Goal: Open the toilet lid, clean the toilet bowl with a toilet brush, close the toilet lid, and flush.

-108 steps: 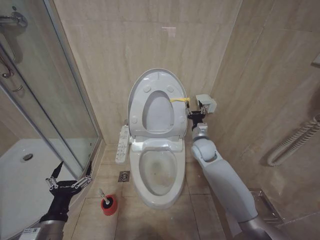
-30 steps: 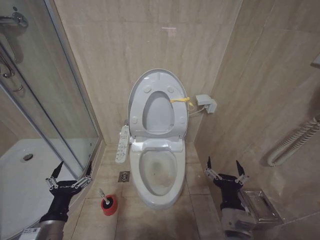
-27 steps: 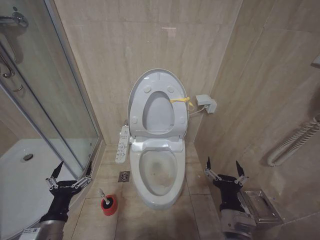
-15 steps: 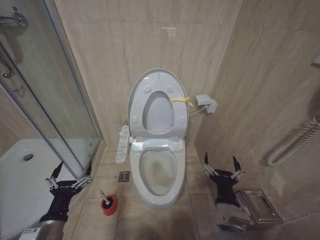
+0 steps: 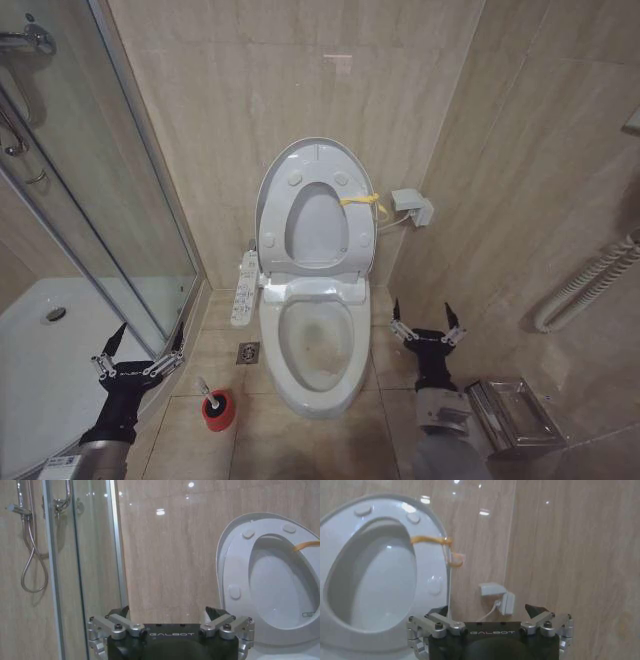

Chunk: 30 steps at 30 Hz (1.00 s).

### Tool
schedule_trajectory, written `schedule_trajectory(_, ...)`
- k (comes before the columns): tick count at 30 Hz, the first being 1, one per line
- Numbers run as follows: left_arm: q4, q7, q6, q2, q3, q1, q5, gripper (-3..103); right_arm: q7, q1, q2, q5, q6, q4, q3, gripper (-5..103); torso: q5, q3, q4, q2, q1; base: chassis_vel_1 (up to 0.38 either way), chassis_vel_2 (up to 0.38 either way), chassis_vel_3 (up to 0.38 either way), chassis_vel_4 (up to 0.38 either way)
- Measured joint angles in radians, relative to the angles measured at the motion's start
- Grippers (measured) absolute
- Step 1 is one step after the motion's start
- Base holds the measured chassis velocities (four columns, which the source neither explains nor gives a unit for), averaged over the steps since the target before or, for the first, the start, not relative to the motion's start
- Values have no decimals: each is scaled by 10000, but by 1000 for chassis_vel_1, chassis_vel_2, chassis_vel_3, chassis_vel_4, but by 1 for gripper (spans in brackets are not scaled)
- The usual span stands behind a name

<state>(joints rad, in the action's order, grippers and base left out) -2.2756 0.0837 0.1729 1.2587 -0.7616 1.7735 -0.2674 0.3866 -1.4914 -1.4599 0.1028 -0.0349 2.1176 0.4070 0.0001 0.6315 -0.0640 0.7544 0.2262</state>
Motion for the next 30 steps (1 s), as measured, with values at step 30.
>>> schedule_trajectory(30, 0, 0, 0, 0, 0, 0, 0, 100, -152, 176, -344, 139, -611, -806, 96, 100, -1, 0, 0, 0, 0, 0, 0, 0, 0)
